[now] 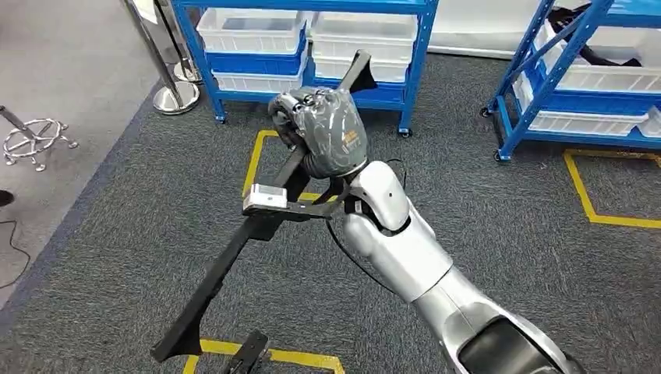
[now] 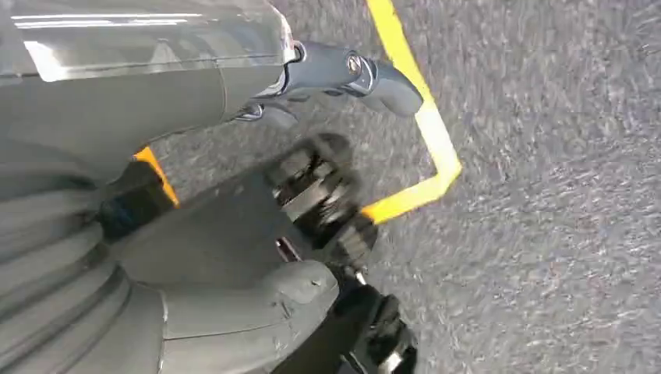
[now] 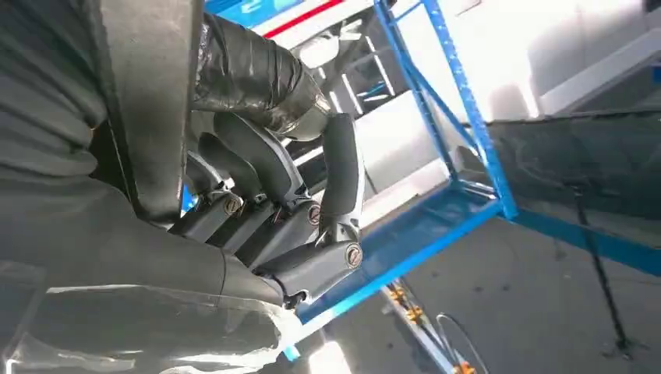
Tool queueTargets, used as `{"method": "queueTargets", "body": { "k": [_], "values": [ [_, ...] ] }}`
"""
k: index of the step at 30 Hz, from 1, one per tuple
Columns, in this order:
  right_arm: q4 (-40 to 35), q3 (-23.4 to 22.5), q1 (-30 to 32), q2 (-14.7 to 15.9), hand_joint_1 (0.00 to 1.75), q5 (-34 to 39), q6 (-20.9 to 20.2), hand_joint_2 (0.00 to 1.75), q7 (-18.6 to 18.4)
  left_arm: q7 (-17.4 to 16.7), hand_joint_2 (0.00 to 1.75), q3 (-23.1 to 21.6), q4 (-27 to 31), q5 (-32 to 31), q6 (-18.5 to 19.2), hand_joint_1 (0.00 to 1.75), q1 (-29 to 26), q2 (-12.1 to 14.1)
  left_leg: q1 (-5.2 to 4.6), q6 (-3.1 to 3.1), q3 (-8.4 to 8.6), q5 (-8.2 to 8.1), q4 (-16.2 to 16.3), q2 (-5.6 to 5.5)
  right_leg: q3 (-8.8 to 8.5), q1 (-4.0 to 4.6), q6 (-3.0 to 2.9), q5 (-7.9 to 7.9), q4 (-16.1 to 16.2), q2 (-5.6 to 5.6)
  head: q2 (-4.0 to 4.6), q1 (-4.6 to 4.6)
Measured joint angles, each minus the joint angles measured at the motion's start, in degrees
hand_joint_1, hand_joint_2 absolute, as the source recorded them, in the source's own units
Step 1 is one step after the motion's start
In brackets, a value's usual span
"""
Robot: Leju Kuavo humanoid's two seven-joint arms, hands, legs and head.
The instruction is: Take the parts from the cabinet and place them on the table.
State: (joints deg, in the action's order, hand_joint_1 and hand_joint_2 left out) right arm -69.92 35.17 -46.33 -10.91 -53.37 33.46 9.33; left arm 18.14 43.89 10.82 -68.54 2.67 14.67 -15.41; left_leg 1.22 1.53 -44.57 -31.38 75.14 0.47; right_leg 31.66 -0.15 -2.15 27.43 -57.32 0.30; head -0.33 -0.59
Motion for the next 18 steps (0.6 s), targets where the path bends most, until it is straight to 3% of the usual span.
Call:
{"method": "queueTargets", "body": {
  "k": [1, 2, 4, 5, 6, 9, 10, 11, 12, 14, 15, 16, 17, 18],
  "values": [
    [-0.02, 0.02, 0.23, 0.11, 1.75, 0.00, 0.00, 1.75, 0.06, 0.00, 1.75, 0.00, 0.00, 0.02, -0.02, 0.00, -0.12, 0.02, 0.00, -0.06, 0.30, 0.43, 0.56, 0.00, 0.33, 0.12, 0.03, -0.17, -0.09, 0.00, 0.00, 0.02],
    [-0.09, 0.02, 0.39, 0.20, 1.75, 0.00, 0.02, 1.75, 0.11, 0.00, 1.75, 0.00, 0.00, 0.02, -0.04, 0.00, -0.21, 0.04, -0.03, -0.20, 1.96, 1.84, -1.54, 0.00, 0.61, 0.17, 0.07, -0.27, -0.25, -0.01, 0.00, 0.00],
    [-0.28, 0.02, 0.41, 0.24, 1.75, 0.00, 0.02, 1.75, 0.13, 0.02, 1.75, 0.00, 0.00, 0.04, -0.07, 0.00, -0.22, 0.11, -0.08, -0.76, 8.23, 5.81, -11.19, -0.01, 0.92, 0.28, 0.13, -0.29, -0.79, -0.05, 0.00, 0.00],
    [-0.50, 0.02, 0.39, 0.24, 1.75, 0.02, 0.02, 1.75, 0.13, 0.05, 1.75, 0.00, 0.00, 0.04, -0.11, 0.00, -0.17, 0.13, -0.18, -1.17, 10.39, 5.82, -15.40, -0.08, 1.12, 0.26, 0.23, -0.22, -1.03, -0.03, 0.00, 0.02],
    [-0.70, 0.02, 0.34, 0.24, 1.75, 0.02, 0.02, 1.75, 0.17, 0.05, 1.75, -0.02, 0.00, 0.07, -0.13, 0.00, -0.12, 0.15, -0.59, -1.34, 11.73, 5.21, -16.31, -0.08, 1.53, 0.58, 0.41, -0.28, -1.20, -0.08, 0.00, 0.02],
    [-0.85, 0.02, 0.46, 0.35, 1.75, 1.11, 0.02, 1.75, 0.43, 0.07, 1.75, -0.02, 0.00, 0.17, -0.24, 0.00, -0.25, 0.17, -0.77, -1.98, 11.16, 5.48, -16.92, -0.08, 1.75, 0.42, 1.28, -0.75, -1.04, -0.15, 0.00, 0.02],
    [-1.14, 0.02, 0.50, 0.42, 1.75, 1.55, 0.02, 1.75, 0.66, 0.07, 1.75, -0.04, 0.00, 0.20, -0.26, 0.00, -0.25, 0.13, -0.23, -2.62, 11.35, 5.98, -17.79, 0.02, 1.83, 0.74, 1.67, -0.62, -1.15, -0.31, 0.00, 0.02],
    [-1.42, 0.02, 0.48, 0.48, 1.75, 2.06, 0.04, 1.75, 0.76, 0.18, 1.75, -0.07, 0.00, 0.20, -0.31, 0.00, -0.20, 0.13, -0.18, -2.92, 11.44, 6.27, -18.14, 0.35, 2.21, 0.42, 1.98, 0.29, -2.06, -0.39, 0.00, 0.04],
    [-1.77, 0.02, 0.43, 0.53, 1.75, 2.43, 0.02, 1.75, 0.92, 0.26, 1.75, -0.07, 0.00, 0.22, -0.33, 0.00, -0.12, 0.11, -0.13, -3.19, 11.30, 6.40, -18.17, 0.50, 3.54, 0.36, 2.20, 2.35, -4.81, -0.35, 0.00, 0.07],
    [-2.17, 0.02, 0.69, 0.77, 1.75, 3.13, -0.07, 1.75, 1.22, 0.35, 1.75, -0.07, 0.00, 0.26, -0.35, 0.00, -0.15, 0.13, -0.16, -3.34, 11.14, 6.46, -18.13, 1.01, 7.46, -0.04, 2.66, 6.32, -13.27, -0.36, 0.00, 0.02],
    [-2.19, 0.02, 0.96, 0.90, 1.75, 3.32, -0.15, 1.75, 1.31, 0.37, 1.75, -0.07, 0.00, 0.26, -0.35, 0.00, -0.24, 0.15, -0.16, -3.34, 11.07, 6.46, -18.07, 1.32, 9.32, -0.23, 2.87, 7.40, -17.06, -0.35, 0.00, 0.04],
    [-2.28, 0.02, 1.26, 1.10, 1.75, 3.52, -0.33, 1.75, 1.40, 0.40, 1.75, -0.07, 0.00, 0.26, -0.35, 0.00, -0.30, 0.18, -0.14, -3.33, 11.05, 6.46, -17.99, 1.63, 10.04, -0.37, 3.01, 7.05, -18.37, -0.31, 0.00, 0.04],
    [-2.51, 0.02, 1.50, 1.29, 1.75, 3.71, -0.53, 1.75, 1.42, 0.39, 1.75, -0.09, 0.00, 0.24, -0.35, 0.00, -0.33, 0.17, -0.12, -3.30, 11.05, 6.43, -17.89, 2.01, 9.34, -0.60, 3.10, 5.27, -16.70, -0.26, 0.00, 0.07],
    [-2.73, 0.02, 1.55, 1.36, 1.75, 3.80, -0.55, 1.75, 1.46, 0.40, 1.75, -0.11, 0.00, 0.22, -0.35, 0.00, -0.33, 0.17, -0.11, -3.19, 11.06, 6.34, -17.75, 2.34, 7.62, -0.73, 3.08, 2.88, -13.02, -0.03, 0.00, 0.04]
  ]
}}
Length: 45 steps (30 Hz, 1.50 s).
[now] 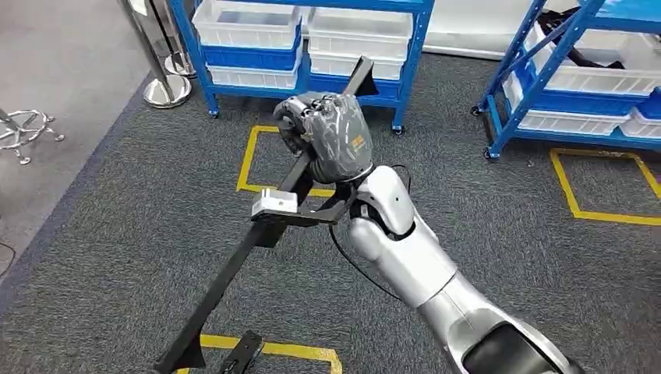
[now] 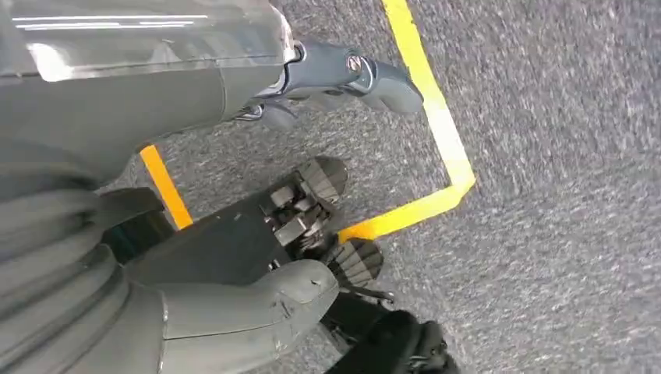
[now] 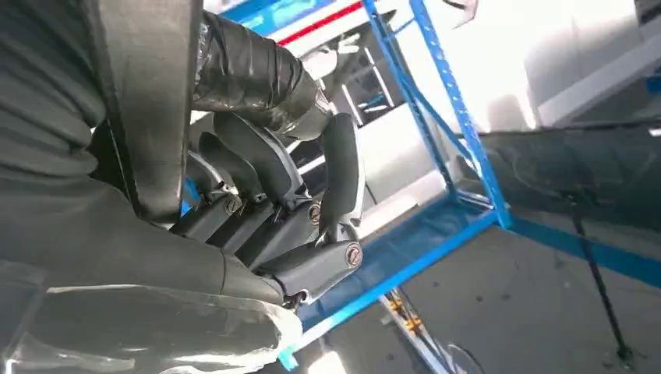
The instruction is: Take the parts from the cabinet and place them on the table.
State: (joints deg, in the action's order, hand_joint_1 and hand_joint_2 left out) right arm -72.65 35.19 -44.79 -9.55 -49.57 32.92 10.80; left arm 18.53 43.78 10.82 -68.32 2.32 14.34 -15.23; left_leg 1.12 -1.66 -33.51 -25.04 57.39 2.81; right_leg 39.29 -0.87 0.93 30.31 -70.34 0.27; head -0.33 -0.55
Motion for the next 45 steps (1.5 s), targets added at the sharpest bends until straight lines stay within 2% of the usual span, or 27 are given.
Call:
{"method": "queueTargets", "body": {
  "k": [2, 3, 7, 8, 9, 10, 12, 13, 14, 16, 17, 18, 19, 22, 23, 24, 25, 27, 28, 29, 31, 32, 33, 38, 41, 44, 45],
  "values": [
    [-0.66, 0.00, -0.10, 0.00, 1.75, 0.09, -0.02, 1.75, 0.02, 0.02, 1.75, -0.09, 0.00, -0.02, 0.00, 0.00, 0.01, 0.00, 0.00, 0.43, 0.03, -0.31, 0.45, 0.68, -4.70, 0.17, -0.41, -4.52, 9.66, 2.49, 0.00, 0.00],
    [-0.86, 0.00, -0.20, 0.00, 1.75, 0.09, -0.02, 1.75, 0.04, 0.02, 1.75, -0.13, 0.00, 0.00, 0.00, 0.00, -0.02, 0.00, -0.44, 0.78, -0.17, -0.47, 0.74, 1.07, -5.26, 1.23, -0.63, -3.55, 11.24, 5.08, 0.00, 0.00],
    [-1.25, 0.09, -0.11, 0.06, 1.75, 0.24, 0.00, 1.75, 0.11, 0.04, 1.75, -0.31, 0.00, -0.02, 0.00, 0.00, -0.15, 0.02, -0.50, 1.75, -0.18, -0.37, 0.62, 3.47, -4.45, 1.15, -1.91, -4.45, 11.75, 2.44, 0.00, 0.00],
    [-1.42, 0.13, -0.11, 0.07, 1.75, 0.24, 0.00, 1.75, 0.11, 0.07, 1.75, -0.35, 0.00, -0.02, 0.00, 0.00, -0.09, 0.04, -0.19, 2.24, -0.53, -1.31, 1.16, 1.92, -4.56, 0.82, -2.30, -4.85, 12.07, 1.98, 0.00, -0.04],
    [-1.53, 0.18, -0.19, 0.04, 1.75, 0.24, 0.00, 1.75, 0.13, 0.13, 1.75, -0.35, 0.00, -0.02, 0.00, 0.00, -0.09, 0.07, -0.13, 2.31, -1.20, -3.26, 3.32, -0.15, -4.44, 0.78, -2.57, -5.05, 12.11, 1.37, 0.00, -0.04],
    [-1.60, 0.35, -0.17, 0.02, 1.75, 0.31, -0.02, 1.75, 0.13, 0.15, 1.75, -0.35, 0.00, -0.02, 0.00, 0.00, -0.20, 0.07, -0.08, 2.31, -2.64, -5.63, 7.06, -1.16, -4.33, 0.77, -2.77, -5.18, 12.11, 0.78, 0.00, -0.13],
    [-1.60, 0.63, 0.04, 0.02, 1.75, 0.42, -0.02, 1.75, 0.24, 0.20, 1.75, -0.35, 0.00, 0.00, 0.00, 0.00, -0.51, 0.13, -0.09, 2.45, -6.44, -9.58, 16.15, -2.20, -4.03, 0.94, -3.02, -5.38, 11.98, -0.66, 0.00, -0.11],
    [-1.60, 0.81, 0.19, 0.02, 1.75, 0.44, -0.02, 1.75, 0.29, 0.20, 1.75, -0.35, 0.00, 0.00, 0.00, 0.00, -0.61, 0.15, -0.09, 2.48, -7.34, -9.85, 18.31, -2.29, -3.86, 0.99, -2.99, -5.47, 11.88, -1.35, 0.00, -0.13],
    [-1.60, 0.90, 0.37, 0.02, 1.75, 0.48, -0.02, 1.75, 0.33, 0.24, 1.75, -0.35, 0.00, 0.02, 0.00, 0.00, -0.66, 0.22, -0.08, 2.43, -6.95, -8.88, 17.82, -2.29, -3.77, 0.97, -2.89, -5.55, 11.74, -2.11, 0.00, -0.11],
    [-1.64, 1.01, 0.42, 0.02, 1.75, 0.61, -0.02, 1.75, 0.59, 0.41, 1.75, -0.35, 0.00, 0.07, -0.04, 0.00, -0.59, 0.33, 0.03, 2.34, -2.76, -4.25, 9.80, -2.77, -3.57, 0.78, -2.72, -5.64, 11.30, -3.68, 0.00, -0.11],
    [-1.82, 1.03, 0.41, 0.02, 1.75, 0.70, -0.02, 1.75, 0.61, 0.50, 1.75, -0.35, 0.00, 0.13, -0.07, 0.00, -0.55, 0.37, 0.33, 2.40, -0.11, -2.06, 4.66, -4.42, -3.43, 0.67, -2.52, -5.62, 10.98, -4.35, 0.00, -0.11],
    [-1.94, 1.07, 0.37, 0.02, 1.75, 0.81, -0.02, 1.75, 0.61, 0.52, 1.75, -0.35, 0.00, 0.15, -0.07, 0.00, -0.54, 0.39, 0.67, 2.41, 0.82, -3.05, 2.53, -7.61, -3.01, 0.81, -2.11, -5.70, 10.73, -4.87, 0.00, -0.11],
    [-2.01, 1.27, 0.25, -0.02, 1.75, 0.83, -0.04, 1.75, 0.59, 0.61, 1.75, -0.35, 0.00, 0.15, -0.07, 0.00, -0.53, 0.39, 0.61, 2.21, 0.95, -2.87, 1.78, -7.75, -2.41, 0.86, -1.70, -5.86, 10.30, -5.70, 0.00, -0.06],
    [-2.25, 1.51, 0.41, 0.04, 1.75, 0.87, -0.02, 1.75, 0.61, 0.72, 1.75, -0.37, 0.00, 0.37, -0.09, 0.00, -0.65, 0.46, 0.29, 1.25, 0.74, -2.26, 1.78, -6.03, -1.91, 0.62, -0.20, -6.92, 11.07, -7.44, 0.00, -0.09],
    [-2.32, 1.60, 0.43, 0.13, 1.75, 0.87, -0.02, 1.75, 0.64, 0.83, 1.75, -0.37, 0.00, 0.37, -0.09, 0.00, -0.52, 0.35, 0.67, 0.58, 0.74, -1.78, 1.33, -5.23, -1.67, 0.48, -0.15, -6.61, 10.75, -6.71, 0.00, -0.11],
    [-2.56, 1.66, 0.34, 0.22, 1.75, 0.90, -0.02, 1.75, 0.63, 0.90, 1.75, -0.37, 0.00, 0.37, -0.15, 0.00, -0.42, 0.37, 0.50, 0.26, 0.68, -1.59, 1.22, -4.67, -1.13, 0.74, 0.07, -5.26, 9.25, -3.42, 0.00, 0.02],
    [-2.63, 1.70, 0.27, 0.24, 1.75, 0.90, -0.02, 1.75, 0.64, 0.96, 1.75, -0.37, 0.00, 0.39, -0.15, 0.00, -0.41, 0.37, 0.34, 0.03, 0.63, -1.48, 1.19, -4.03, 0.23, 0.67, 0.34, -3.08, 6.15, -1.79, 0.00, -0.07],
    [-2.73, 1.88, 0.38, 0.24, 1.75, 0.92, -0.02, 1.75, 0.64, 1.03, 1.75, -0.35, 0.00, 0.46, -0.17, 0.00, -0.66, 0.50, 0.01, -0.23, 0.33, -1.40, 1.20, -2.50, 3.96, 0.43, 0.77, 1.17, -2.35, -0.74, 0.00, -0.04],
    [-2.73, 1.92, 0.53, 0.28, 1.75, 0.92, -0.04, 1.75, 0.64, 1.03, 1.75, -0.35, 0.00, 0.50, -0.28, 0.00, -0.75, 0.59, -0.08, -0.32, 0.14, -1.34, 1.21, -1.66, 5.19, 0.43, 0.83, 2.17, -5.35, -0.55, 0.00, -0.04],
    [-2.73, 1.97, 0.69, 0.37, 1.75, 0.92, -0.04, 1.75, 0.64, 1.03, 1.75, -0.35, 0.00, 0.50, -0.31, 0.00, -0.79, 0.63, -0.18, -0.37, 0.02, -1.30, 1.22, -0.85, 4.94, 0.45, 0.79, 1.68, -5.51, -0.53, 0.00, -0.02],
    [-2.76, 2.08, 0.66, 0.44, 1.75, 0.92, -0.04, 1.75, 0.63, 1.03, 1.75, -0.35, 0.00, 0.50, -0.31, 0.00, -0.74, 0.61, -0.44, -0.39, 0.01, -1.28, 1.22, 0.46, 0.66, 0.64, 0.23, -1.71, 1.00, -0.08, 0.00, -0.02],
    [-2.91, 2.12, 0.54, 0.44, 1.75, 0.92, -0.04, 1.75, 0.64, 1.03, 1.75, -0.35, 0.00, 0.50, -0.31, 0.00, -0.69, 0.61, -0.57, -0.38, 0.08, -1.28, 1.21, 1.07, -2.56, 0.98, -0.35, -3.51, 6.07, 0.85, 0.00, -0.02],
    [-3.13, 2.16, 0.41, 0.44, 1.75, 0.92, -0.02, 1.75, 0.63, 1.03, 1.75, -0.35, 0.00, 0.50, -0.31, 0.00, -0.64, 0.61, -0.62, -0.36, 0.19, -1.27, 1.21, 1.47, -5.10, 1.49, -1.02, -4.18, 9.95, 2.86, 0.00, -0.02],
    [-3.13, 2.16, 0.41, 0.44, 1.75, 0.92, -0.02, 1.75, 0.63, 1.03, 1.75, -0.35, 0.00, 0.50, -0.31, 0.00, -0.64, 0.61, -0.62, -0.36, 0.19, -1.27, 1.21, 1.47, -5.10, 1.49, -1.02, -4.18, 9.95, 2.86, 0.00, -0.02],
    [-3.39, 2.29, 0.22, 0.41, 1.75, 0.92, -0.04, 1.75, 0.63, 1.05, 1.75, -0.35, 0.00, 0.50, -0.31, 0.00, -0.67, 0.55, -1.08, -0.12, 0.02, -1.33, 1.32, 2.05, -5.59, 2.10, -1.47, -3.49, 11.55, 4.44, 0.00, -0.02],
    [-3.54, 2.38, 0.09, 0.39, 1.75, 0.94, -0.02, 1.75, 0.68, 1.05, 1.75, -0.35, 0.00, 0.52, -0.33, 0.00, -0.61, 0.46, -0.94, 0.47, 0.26, -1.10, 1.01, 3.87, -5.04, 2.25, -2.11, -4.07, 11.64, 2.27, 0.00, -0.02],
    [-3.59, 2.38, 0.16, 0.41, 1.75, 0.92, -0.02, 1.75, 0.68, 1.05, 1.75, -0.35, 0.00, 0.52, -0.33, 0.00, -0.55, 0.44, -1.16, 0.99, -0.11, -1.60, 1.30, 3.88, -5.49, 1.26, -2.58, -4.96, 12.80, 1.34, 0.00, -0.07]
  ]
}}
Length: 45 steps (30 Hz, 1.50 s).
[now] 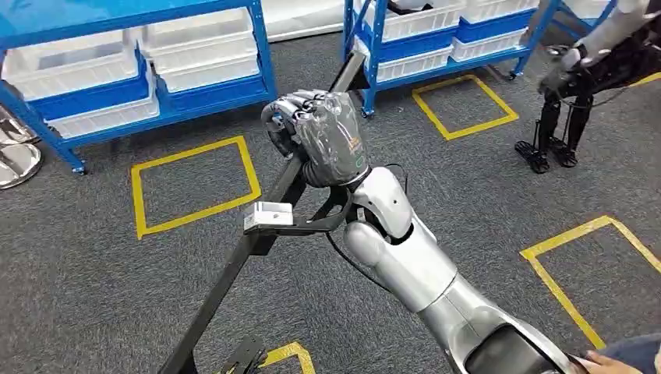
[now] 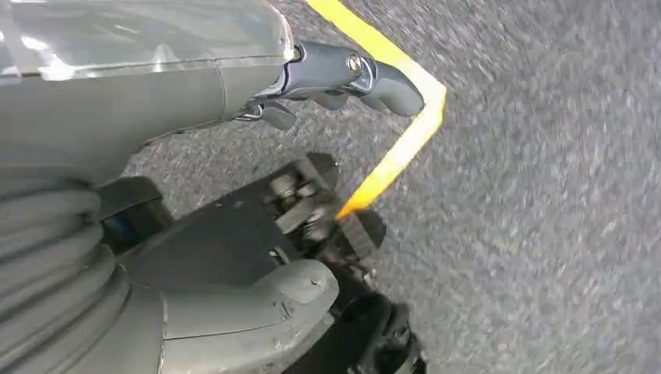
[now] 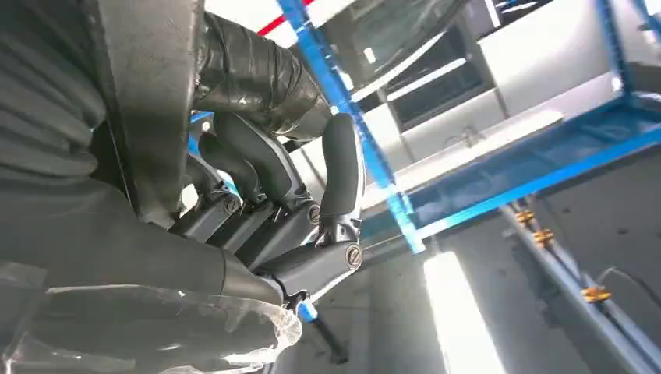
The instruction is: Take the parts from the cabinet and place them on the table.
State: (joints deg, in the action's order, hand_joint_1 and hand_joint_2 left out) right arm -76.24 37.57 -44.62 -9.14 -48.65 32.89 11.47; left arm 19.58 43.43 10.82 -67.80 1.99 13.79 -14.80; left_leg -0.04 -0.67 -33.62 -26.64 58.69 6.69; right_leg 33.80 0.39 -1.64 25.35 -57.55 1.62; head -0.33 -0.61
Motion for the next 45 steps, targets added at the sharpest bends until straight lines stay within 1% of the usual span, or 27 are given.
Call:
{"method": "queueTargets", "body": {
  "k": [1, 2, 3, 5, 6, 7, 11, 13, 14, 16, 17, 18, 20, 21, 22, 26, 27, 29, 31, 32, 34, 36, 37, 41, 42, 43, 45],
  "values": [
    [-0.13, 0.17, -0.14, -0.11, 1.75, 0.00, 0.00, 1.75, 0.02, -0.07, 1.75, 0.00, 0.00, -0.13, 0.00, 0.00, -0.34, 0.13, 0.61, 0.85, -6.52, -8.42, 15.65, -6.19, 0.54, -0.12, -0.54, -0.58, 0.18, -2.67, 0.00, -0.02],
    [-0.13, 0.20, -0.08, -0.07, 1.75, 0.00, 0.00, 1.75, 0.00, -0.20, 1.75, -0.02, 0.00, -0.20, 0.00, 0.00, -0.50, 0.22, 0.73, 1.00, -7.05, -8.12, 16.93, -6.18, 0.63, -0.16, -0.46, -0.63, 0.05, -3.50, 0.00, -0.04],
    [-0.24, 0.22, -0.08, -0.02, 1.75, -0.06, 0.00, 1.75, 0.02, -0.20, 1.75, -0.02, 0.00, -0.20, 0.00, 0.00, -0.52, 0.31, 0.86, 1.11, -6.27, -6.60, 15.42, -6.20, 0.69, -0.25, -0.42, -0.65, -0.13, -4.28, 0.00, -0.02],
    [-0.82, 0.28, -0.19, 0.00, 1.75, -0.09, 0.00, 1.75, 0.00, -0.22, 1.75, -0.02, 0.00, -0.22, -0.02, 0.00, -0.27, 0.44, 1.24, 1.33, -1.97, -1.66, 6.78, -6.97, 0.85, -0.55, -0.10, -0.45, -0.89, -5.86, 0.00, -0.02],
    [-1.12, 0.28, -0.28, 0.00, 1.75, -0.09, 0.00, 1.75, -0.07, -0.24, 1.75, -0.07, 0.00, -0.22, -0.07, 0.00, -0.16, 0.50, 1.62, 1.46, 0.29, 0.03, 1.98, -8.84, 1.09, -0.65, 0.31, -0.16, -1.47, -6.46, 0.00, -0.04],
    [-1.33, 0.28, -0.50, 0.00, 1.75, -0.07, 0.00, 1.75, -0.09, -0.35, 1.75, -0.11, 0.00, -0.24, -0.09, 0.00, 0.00, 0.50, 1.77, 1.55, 0.84, -1.16, 0.79, -11.79, 1.66, -0.37, 0.73, 0.01, -2.14, -7.08, 0.00, -0.02],
    [-1.92, 0.35, -0.71, 0.07, 1.75, 0.00, -0.02, 1.75, -0.22, -0.55, 1.75, -0.18, 0.00, -0.15, -0.31, 0.00, 0.28, 0.70, 1.55, 0.05, 0.67, -0.51, 0.46, -9.56, 2.83, -0.85, 2.25, -0.96, -1.82, -9.56, 0.00, 0.00],
    [-2.14, 0.33, -0.96, 0.11, 1.75, 0.02, -0.09, 1.75, -0.31, -0.50, 1.75, -0.17, 0.02, -0.02, -0.46, 0.00, 0.48, 0.77, 1.55, -0.88, 0.85, -0.07, -0.12, -8.18, 4.10, -0.64, 2.47, 1.24, -4.62, -4.35, 0.00, 0.09],
    [-2.27, 0.35, -1.18, 0.11, 1.75, 0.04, -0.09, 1.75, -0.37, -0.52, 1.75, -0.15, 0.02, 0.07, -0.52, 0.00, 0.37, 0.83, 1.39, -1.03, 0.84, -0.08, -0.14, -7.41, 6.07, -0.69, 2.65, 3.50, -8.72, -2.97, 0.00, 0.04],
    [-2.40, 0.37, -1.14, 0.11, 1.75, 0.04, -0.24, 1.75, -0.48, -0.55, 1.75, -0.15, 0.02, 0.13, -0.63, 0.00, -0.07, 1.23, 1.26, -1.24, 0.84, -0.23, -0.14, -5.79, 10.22, -0.95, 2.89, 6.67, -17.07, -2.14, 0.00, 0.07],
    [-2.40, 0.37, -1.10, 0.15, 1.75, 0.04, -0.31, 1.75, -0.57, -0.55, 1.75, -0.15, 0.02, 0.22, -0.66, 0.00, -0.26, 1.42, 1.24, -1.26, 0.84, -0.30, -0.14, -5.03, 11.25, -1.10, 2.95, 6.78, -18.92, -2.05, 0.00, 0.04],
    [-2.40, 0.37, -1.08, 0.22, 1.75, 0.04, -0.33, 1.75, -0.57, -0.55, 1.75, -0.15, 0.02, 0.44, -0.66, 0.00, -0.35, 1.51, 1.22, -1.22, 0.87, -0.35, -0.13, -4.28, 10.96, -1.19, 2.95, 5.70, -18.15, -1.91, 0.00, 0.07],
    [-2.60, 0.37, -1.12, 0.26, 1.75, 0.15, -0.33, 1.75, -0.57, -0.50, 1.75, -0.15, 0.02, 0.48, -0.66, 0.00, -0.28, 1.62, 1.22, -0.97, 1.17, -0.59, -0.13, -2.99, 6.55, -1.15, 2.64, 1.15, -9.82, -0.99, 0.00, 0.04],
    [-2.88, 0.37, -1.15, 0.26, 1.75, 0.26, -0.33, 1.75, -0.57, -0.48, 1.75, -0.15, 0.02, 0.48, -0.70, 0.00, -0.26, 1.62, 1.21, -0.73, 1.44, -0.77, -0.13, -2.55, 3.58, -0.97, 2.28, -0.83, -4.64, 0.86, 0.00, 0.07],
    [-3.08, 0.37, -1.26, 0.26, 1.75, 0.33, -0.33, 1.75, -0.57, -0.46, 1.75, -0.15, 0.02, 0.50, -0.79, 0.00, -0.30, 1.62, 0.90, -0.34, 1.53, -1.02, -0.11, -2.09, 2.30, -0.19, 2.20, -0.18, -2.11, 3.59, 0.00, 0.04],
    [-3.76, 0.46, -1.33, 0.35, 1.75, 0.66, -0.33, 1.75, -0.50, -0.22, 1.75, -0.15, 0.02, 0.66, -0.83, 0.00, -0.14, 1.81, 0.79, 0.77, 2.09, -1.56, -0.24, 0.41, 2.61, 0.43, 1.24, -0.44, -1.55, 0.79, 0.00, 0.07],
    [-4.15, 0.46, -1.28, 0.35, 1.75, 0.72, -0.33, 1.75, -0.44, -0.20, 1.75, -0.15, 0.02, 0.68, -0.83, 0.00, -0.03, 1.88, 1.21, 1.18, 1.84, -2.27, 0.32, -1.09, 2.21, -0.26, 0.81, -0.73, -1.06, 0.16, 0.00, 0.02],
    [-4.74, 0.52, -1.40, 0.35, 1.75, 0.96, -0.33, 1.75, -0.35, -0.15, 1.75, -0.15, 0.02, 0.64, -0.85, 0.00, -0.08, 2.03, 1.25, 1.19, -0.29, -5.41, 5.38, -4.94, 2.15, -0.30, 0.01, -0.80, -1.03, -0.91, 0.00, -0.02],
    [-5.07, 0.59, -0.90, 0.39, 1.75, 1.14, -0.26, 1.75, -0.17, -0.22, 1.75, -0.15, 0.02, 0.50, -0.85, 0.00, -0.53, 2.21, 1.22, 1.33, -4.93, -9.01, 14.41, -6.08, 2.13, -0.15, -0.07, -0.75, -1.08, -2.63, 0.00, 0.00],
    [-5.29, 0.59, -0.52, 0.52, 1.75, 1.18, -0.26, 1.75, -0.17, -0.31, 1.75, -0.15, 0.02, 0.39, -0.85, 0.00, -0.74, 2.36, 1.22, 1.33, -6.51, -9.25, 16.95, -6.16, 2.12, -0.06, -0.11, -0.72, -1.14, -3.51, 0.00, 0.02],
    [-5.79, 0.70, 0.07, 0.92, 1.75, 1.22, -0.24, 1.75, -0.07, -0.48, 1.75, -0.18, 0.02, 0.02, -0.85, 0.00, -0.88, 2.51, 1.23, 1.17, -6.02, -5.87, 14.17, -6.28, 2.07, -0.07, -0.07, -0.67, -1.41, -5.29, 0.00, 0.00],
    [-6.56, 0.70, 0.22, 1.22, 1.75, 1.22, -0.24, 1.75, -0.07, -0.57, 1.75, -0.28, 0.04, -0.13, -0.85, 0.00, -0.78, 2.71, 1.34, 0.96, -2.31, -0.23, 4.92, -7.95, 2.10, -0.27, 0.30, -0.41, -1.96, -6.89, 0.00, 0.00],
    [-6.84, 0.70, 0.20, 1.38, 1.75, 1.25, -0.20, 1.75, -0.07, -0.65, 1.75, -0.37, 0.04, -0.18, -0.85, 0.00, -0.81, 2.82, 1.56, 0.65, -1.16, -0.39, 2.40, -10.93, 2.34, -0.44, 0.47, -0.26, -2.17, -7.43, 0.00, 0.04],
    [-7.85, 0.72, 0.64, 1.88, 1.75, 1.27, -0.15, 1.75, -0.07, -0.76, 1.75, -0.52, 0.04, -0.20, -0.85, 0.00, -0.62, 2.89, 0.89, -0.17, -0.52, -0.16, 1.07, -9.70, 3.11, -0.97, 2.03, -0.95, -1.84, -9.94, 0.00, 0.04],
    [-8.22, 0.72, 0.70, 2.08, 1.75, 1.03, -0.11, 1.75, -0.07, -0.70, 1.75, -0.57, 0.04, -0.17, -0.83, 0.00, -0.46, 2.71, 1.60, -0.78, -0.32, 0.38, 0.22, -8.93, 3.28, -0.60, 2.27, -0.82, -2.01, -9.55, 0.00, 0.00],
    [-8.63, 0.72, 0.62, 2.23, 1.75, 0.85, -0.07, 1.75, -0.07, -0.63, 1.75, -0.57, 0.07, -0.13, -0.83, 0.00, -0.32, 2.75, 1.40, -1.14, -0.12, 0.58, -0.17, -8.18, 3.66, -0.33, 2.44, 0.05, -3.00, -6.04, 0.00, 0.13],
    [-9.03, 0.72, 0.60, 2.27, 1.75, 0.70, -0.07, 1.75, -0.09, -0.46, 1.75, -0.57, 0.07, 0.11, -0.83, 0.00, -0.26, 2.75, 1.15, -1.45, -0.04, 0.56, -0.29, -6.84, 7.17, -0.44, 2.77, 4.08, -10.27, -2.99, 0.00, 0.20]
  ]
}}
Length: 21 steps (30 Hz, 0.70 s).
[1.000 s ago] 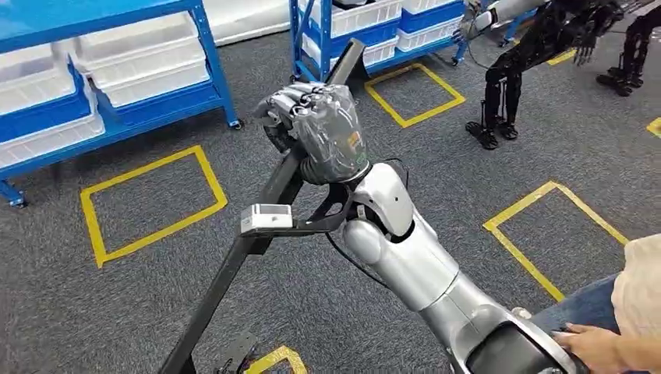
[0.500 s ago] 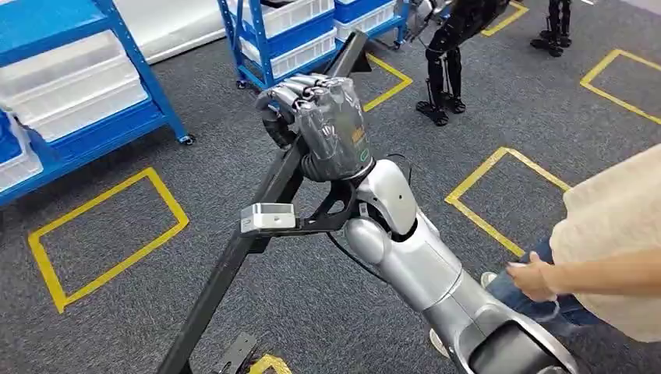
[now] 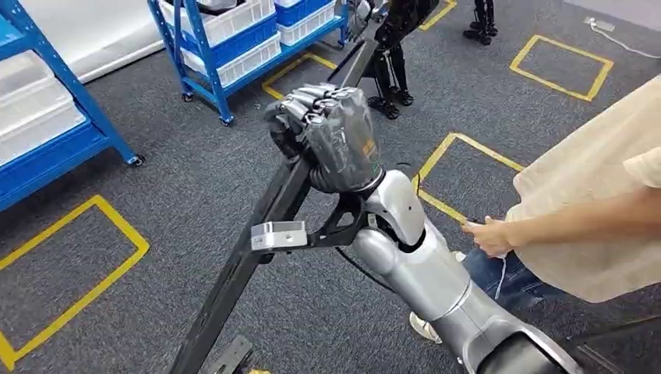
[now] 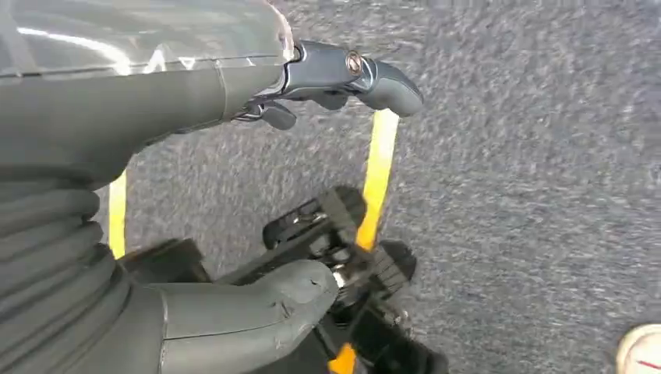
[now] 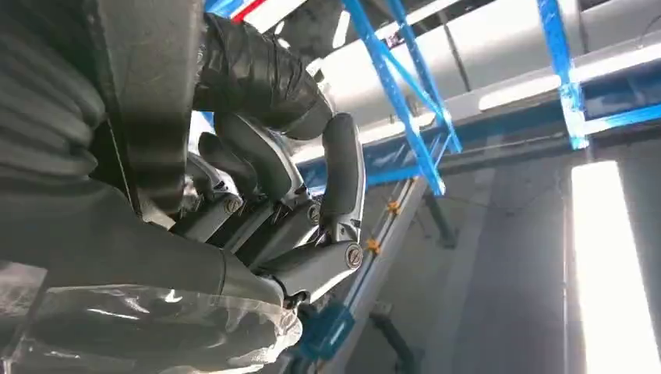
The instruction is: Take the parts from the cabinet and place them on the table.
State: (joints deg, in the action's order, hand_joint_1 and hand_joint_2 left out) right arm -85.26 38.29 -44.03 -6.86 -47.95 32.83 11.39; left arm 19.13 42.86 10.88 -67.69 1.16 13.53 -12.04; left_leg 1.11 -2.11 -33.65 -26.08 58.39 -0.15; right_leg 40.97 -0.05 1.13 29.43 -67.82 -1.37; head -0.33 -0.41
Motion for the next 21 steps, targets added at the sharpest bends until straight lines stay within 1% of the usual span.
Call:
{"method": "queueTargets", "body": {
  "k": [1, 2, 3, 4, 5, 6, 7, 8, 9, 10, 11, 12, 13, 14, 15, 16, 17, 18, 19, 20, 21],
  "values": [
    [0.00, 0.02, 0.07, 0.02, 1.75, -0.02, -0.02, 1.75, 0.00, 0.13, 1.75, 0.00, 0.00, 0.31, 0.00, 0.00, -0.05, 0.06, -0.07, -0.09, 0.01, -0.07, 0.01, 0.75, 2.09, -0.19, 0.14, 1.61, -4.07, 0.46, 0.00, -0.04],
    [0.00, 0.02, 0.22, 0.06, 1.75, -0.04, -0.02, 1.75, 0.00, 0.28, 1.75, 0.00, 0.00, 0.52, -0.02, 0.00, -0.04, 0.11, -0.10, -0.13, -0.02, -0.12, 0.01, 1.51, 3.78, -0.37, 0.26, 2.49, -7.16, 0.72, 0.00, -0.02],
    [0.00, 0.09, 0.32, 0.11, 1.75, -0.04, -0.04, 1.75, 0.02, 0.39, 1.75, 0.00, 0.00, 0.68, -0.04, 0.00, 0.01, 0.13, -0.10, -0.08, -0.01, -0.18, 0.02, 2.27, 4.29, -0.55, 0.37, 2.04, -7.96, 0.88, 0.00, -0.02],
    [0.00, 0.15, 0.32, 0.09, 1.75, -0.02, -0.07, 1.75, 0.02, 0.48, 1.75, 0.00, 0.02, 0.87, -0.11, 0.00, 0.09, 0.15, -0.10, -0.05, 0.08, -0.28, 0.02, 3.00, 3.35, -0.69, 0.41, 0.41, -6.03, 1.13, 0.00, 0.00],
    [-0.02, 0.26, 0.28, 0.09, 1.75, 0.02, -0.07, 1.75, 0.02, 0.57, 1.75, 0.00, 0.02, 0.90, -0.15, 0.00, 0.18, 0.15, -0.10, 0.07, 0.25, -0.39, 0.02, 3.63, 1.12, -0.73, 0.33, -1.90, -1.91, 1.57, 0.00, -0.02],
    [-0.13, 0.31, 0.25, 0.04, 1.75, 0.04, -0.07, 1.75, 0.02, 0.63, 1.75, 0.00, 0.02, 0.90, -0.15, 0.00, 0.28, 0.18, -0.10, 0.22, 0.51, -0.55, 0.02, 4.20, -1.98, -0.66, 0.11, -4.24, 3.50, 2.71, 0.00, -0.02],
    [-0.26, 0.33, 0.14, 0.00, 1.75, 0.04, -0.07, 1.75, 0.02, 0.70, 1.75, 0.00, 0.04, 0.96, -0.22, 0.00, 0.34, 0.17, -0.15, 0.47, 0.83, -0.74, 0.02, 4.62, -4.55, -0.38, -0.26, -5.21, 7.89, 5.22, 0.00, -0.02],
    [-0.33, 0.46, -0.02, -0.07, 1.75, 0.07, -0.09, 1.75, 0.02, 0.81, 1.75, 0.00, 0.07, 1.07, -0.28, 0.00, 0.34, 0.20, -0.58, 0.89, 0.82, -1.02, 0.12, 5.00, -5.00, 0.61, -0.43, -4.50, 8.84, 6.33, 0.00, -0.02],
    [-0.39, 0.55, -0.18, -0.20, 1.75, 0.13, -0.11, 1.75, 0.07, 0.81, 1.75, 0.00, 0.07, 1.11, -0.35, 0.00, 0.36, 0.26, -0.50, 1.10, 0.97, -1.08, 0.13, 5.56, -4.83, 0.57, -0.81, -4.76, 8.88, 5.37, 0.00, -0.07],
    [-0.41, 0.63, -0.29, -0.22, 1.75, 0.22, -0.11, 1.75, 0.04, 0.81, 1.75, 0.00, 0.07, 1.27, -0.37, 0.00, 0.40, 0.28, -0.44, 1.43, 1.15, -1.19, 0.09, 6.14, -4.67, 0.66, -1.04, -4.61, 8.74, 4.80, 0.00, -0.04],
    [-0.44, 0.68, -0.29, -0.22, 1.75, 0.26, -0.13, 1.75, 0.09, 0.83, 1.75, 0.02, 0.09, 1.38, -0.39, 0.00, 0.45, 0.28, -0.44, 1.79, 1.44, -1.23, -0.16, 6.78, -4.64, 0.84, -1.27, -4.60, 8.74, 3.98, 0.00, -0.04],
    [-0.46, 0.70, -0.34, -0.22, 1.75, 0.28, -0.13, 1.75, 0.11, 0.87, 1.75, 0.02, 0.09, 1.55, -0.39, 0.00, 0.62, 0.28, -0.44, 2.27, 1.97, -1.42, -0.31, 7.50, -5.04, 0.72, -1.73, -4.84, 9.45, 3.21, 0.00, -0.04],
    [-0.55, 0.74, -0.34, -0.31, 1.75, 0.31, -0.13, 1.75, 0.15, 0.94, 1.75, 0.02, 0.15, 1.57, -0.44, 0.00, 0.75, 0.37, 0.03, 2.52, 1.76, -2.20, 0.54, 5.17, -5.62, 0.14, -2.09, -5.14, 9.93, 2.71, 0.00, -0.02],
    [-0.57, 0.76, -0.73, -0.46, 1.75, 0.37, -0.17, 1.75, 0.22, 1.05, 1.75, 0.04, 0.15, 1.64, -0.50, 0.00, 0.83, 0.39, 0.01, 2.52, 0.65, -4.00, 3.06, 2.69, -5.69, -0.08, -2.35, -5.15, 10.09, 2.03, 0.00, -0.06],
    [-0.57, 0.83, -0.84, -0.68, 1.75, 0.37, -0.20, 1.75, 0.20, 1.05, 1.75, 0.04, 0.15, 1.70, -0.52, 0.00, 0.78, 0.42, 0.00, 2.55, -1.24, -6.14, 7.05, 1.55, -5.68, -0.09, -2.71, -5.17, 10.08, 1.47, 0.00, -0.09],
    [-0.55, 0.94, -0.81, -0.90, 1.75, 0.39, -0.22, 1.75, 0.20, 1.05, 1.75, 0.07, 0.15, 1.71, -0.50, 0.00, 0.65, 0.50, 0.01, 2.70, -3.63, -8.33, 11.95, 0.93, -5.71, 0.01, -2.88, -5.13, 10.08, 0.69, 0.00, -0.11],
    [-0.52, 1.07, -0.72, -0.94, 1.75, 0.39, -0.26, 1.75, 0.20, 1.05, 1.75, 0.09, 0.15, 1.70, -0.50, 0.00, 0.48, 0.55, 0.00, 2.77, -5.72, -9.56, 15.87, 0.67, -5.71, 0.10, -2.91, -5.11, 10.00, -0.10, 0.00, -0.09],
    [-0.48, 1.14, -0.62, -0.94, 1.75, 0.39, -0.39, 1.75, 0.22, 1.05, 1.75, 0.09, 0.15, 1.70, -0.50, 0.00, 0.37, 0.59, 0.00, 2.82, -6.97, -9.36, 17.74, 0.61, -5.72, 0.19, -2.92, -5.09, 9.89, -1.03, 0.00, -0.09],
    [-0.41, 1.22, -0.60, -0.94, 1.75, 0.39, -0.46, 1.75, 0.22, 1.05, 1.75, 0.09, 0.15, 1.70, -0.50, 0.00, 0.35, 0.59, 0.00, 2.73, -6.80, -7.67, 16.60, 0.53, -5.72, 0.20, -2.92, -5.05, 9.70, -1.96, 0.00, -0.09],
    [-0.41, 1.29, -0.62, -0.94, 1.75, 0.39, -0.46, 1.75, 0.22, 1.07, 1.75, 0.09, 0.15, 1.70, -0.52, 0.00, 0.39, 0.63, 0.00, 2.56, -5.42, -4.95, 12.91, 0.41, -5.75, 0.19, -2.85, -4.92, 9.46, -2.88, 0.00, -0.09],
    [-0.44, 1.33, -0.66, -1.01, 1.75, 0.37, -0.44, 1.75, 0.22, 1.09, 1.75, 0.09, 0.15, 1.70, -0.52, 0.00, 0.45, 0.68, 0.01, 2.33, -3.41, -2.07, 8.06, -0.24, -5.78, 0.17, -2.74, -4.73, 9.17, -3.68, 0.00, -0.09]
  ]
}}
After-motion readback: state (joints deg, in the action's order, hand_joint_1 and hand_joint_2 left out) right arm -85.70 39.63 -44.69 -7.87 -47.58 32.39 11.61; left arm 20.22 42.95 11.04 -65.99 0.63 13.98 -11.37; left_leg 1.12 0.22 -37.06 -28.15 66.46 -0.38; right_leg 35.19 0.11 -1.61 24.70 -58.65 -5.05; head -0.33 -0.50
